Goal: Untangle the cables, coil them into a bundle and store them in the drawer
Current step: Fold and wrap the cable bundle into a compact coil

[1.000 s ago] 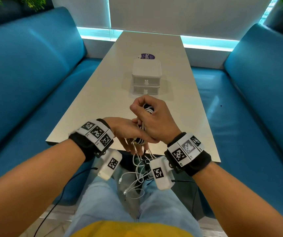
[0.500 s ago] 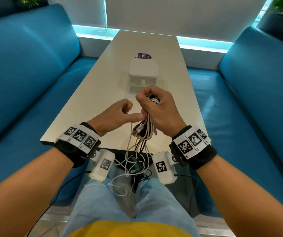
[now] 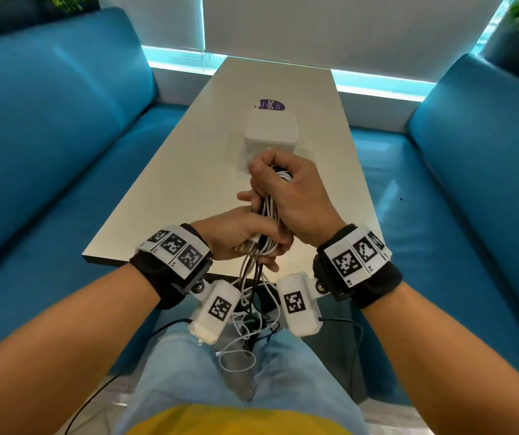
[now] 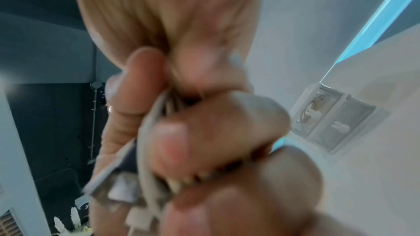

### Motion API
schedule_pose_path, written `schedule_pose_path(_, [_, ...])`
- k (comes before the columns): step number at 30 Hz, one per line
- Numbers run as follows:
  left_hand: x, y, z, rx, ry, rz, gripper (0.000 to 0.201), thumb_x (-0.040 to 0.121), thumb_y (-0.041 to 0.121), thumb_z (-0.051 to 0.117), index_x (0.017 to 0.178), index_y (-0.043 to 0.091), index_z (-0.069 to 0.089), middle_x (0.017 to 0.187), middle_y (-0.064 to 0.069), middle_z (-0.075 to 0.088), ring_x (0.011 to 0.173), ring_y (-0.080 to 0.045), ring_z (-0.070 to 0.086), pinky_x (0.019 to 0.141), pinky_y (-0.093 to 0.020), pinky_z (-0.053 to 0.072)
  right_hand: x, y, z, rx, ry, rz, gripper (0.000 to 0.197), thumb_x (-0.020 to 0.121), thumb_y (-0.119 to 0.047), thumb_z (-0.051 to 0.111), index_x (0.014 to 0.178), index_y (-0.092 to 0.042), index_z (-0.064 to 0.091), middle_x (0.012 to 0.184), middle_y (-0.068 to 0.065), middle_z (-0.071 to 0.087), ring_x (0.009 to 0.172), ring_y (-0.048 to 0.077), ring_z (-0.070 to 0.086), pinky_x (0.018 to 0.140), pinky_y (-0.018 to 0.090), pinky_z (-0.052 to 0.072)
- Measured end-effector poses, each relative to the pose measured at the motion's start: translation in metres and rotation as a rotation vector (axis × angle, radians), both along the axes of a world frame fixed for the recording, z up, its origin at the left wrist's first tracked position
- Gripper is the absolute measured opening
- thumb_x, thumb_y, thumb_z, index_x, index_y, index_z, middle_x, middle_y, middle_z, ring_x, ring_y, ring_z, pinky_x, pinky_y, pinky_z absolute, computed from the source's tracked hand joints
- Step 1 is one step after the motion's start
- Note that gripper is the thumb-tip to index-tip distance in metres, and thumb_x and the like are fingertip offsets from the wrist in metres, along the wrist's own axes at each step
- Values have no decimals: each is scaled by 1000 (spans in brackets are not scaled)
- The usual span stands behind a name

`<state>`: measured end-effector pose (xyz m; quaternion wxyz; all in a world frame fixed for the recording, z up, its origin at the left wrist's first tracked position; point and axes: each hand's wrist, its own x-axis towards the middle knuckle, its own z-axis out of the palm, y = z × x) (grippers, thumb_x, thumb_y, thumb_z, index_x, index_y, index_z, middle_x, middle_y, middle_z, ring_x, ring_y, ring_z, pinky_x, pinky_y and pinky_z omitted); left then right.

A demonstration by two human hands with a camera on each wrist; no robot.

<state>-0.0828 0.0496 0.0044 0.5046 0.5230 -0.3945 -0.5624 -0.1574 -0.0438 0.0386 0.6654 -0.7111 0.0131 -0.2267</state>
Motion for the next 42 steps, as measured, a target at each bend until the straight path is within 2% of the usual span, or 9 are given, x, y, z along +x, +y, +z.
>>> schedule_pose_path(6, [-6, -2, -7, 75, 34, 28, 27, 75, 9, 53, 48, 15, 53, 51, -5, 42, 47, -17, 37, 56, -31, 50, -6, 2, -2, 148, 103, 51, 12, 85, -14, 68, 78, -9, 60, 65, 6, 61, 58, 22, 58, 62, 36, 53])
schedule_pose_path(11, [-8, -5, -3, 121, -47, -32, 30, 74, 10, 53, 44, 16, 53, 47, 0, 44, 44, -12, 41, 62, -34, 49, -6, 5, -2, 307, 91, 28, 28, 82, -25, 67, 64, -13, 51, 51, 1, 39, 45, 16, 35, 46, 24, 34])
schedule_pose_path(14, [-11, -5, -5, 104, -62, 8, 20, 72, 6, 57, 54, 11, 62, 54, -5, 52, 51, -14, 50, 72, -34, 55, -7, 9, -3, 319, 112, -47, 43, 93, -30, 59, 57, -18, 40, 45, -1, 32, 40, 15, 27, 42, 22, 26])
schedule_pose_path(17, [-12, -3, -4, 53, -153, 20, 8, 79, -2, 62, 74, 3, 65, 64, -3, 63, 60, -9, 60, 63, -18, 51, -7, 14, -4, 276, 105, -82, 43, 94, -31, 57, 59, -17, 38, 44, 0, 30, 40, 15, 23, 42, 24, 23])
schedule_pose_path(22, [-5, 1, 9, -3, -279, 18, 15, 78, -4, 69, 83, 10, 67, 70, 6, 69, 69, -2, 64, 66, -15, 51, -3, 15, 0, 267, 130, -72, 40, 96, -31, 54, 64, -14, 36, 42, -3, 31, 38, 13, 23, 42, 24, 24])
schedule_pose_path(27, [-12, 1, 4, 50, 63, 19, 19, 72, -3, 59, 63, 7, 72, 60, -6, 68, 61, -17, 68, 64, -25, 56, -5, 15, 6, 268, 80, -45, 42, 99, -31, 48, 63, -15, 33, 41, -4, 31, 36, 11, 25, 39, 20, 23])
schedule_pose_path(32, [-8, -3, 7, 105, 49, -8, 18, 75, 1, 57, 57, 6, 58, 46, -2, 41, 41, -15, 42, 65, -34, 56, -8, 15, 10, 171, 44, -87, 48, 102, -40, 35, 62, -13, 37, 44, -1, 33, 38, 12, 30, 42, 22, 29])
schedule_pose_path(38, [-5, -3, 15, 116, -18, -62, 25, 77, 5, 54, 61, 12, 71, 47, 3, 42, 44, -10, 41, 63, -29, 52, -8, 17, 12, 1, -13, -131, 52, 104, -33, 31, 57, -12, 37, 41, -6, 35, 37, 10, 35, 42, 20, 32])
schedule_pose_path(42, [0, -2, 17, 200, -34, -17, 15, 73, 8, 59, 58, 7, 62, 48, -1, 45, 42, -14, 41, 60, -30, 51, -6, 8, 4, -104, -43, -114, 49, 93, -50, 30, 77, -7, 47, 58, 5, 51, 51, 13, 48, 52, 24, 40])
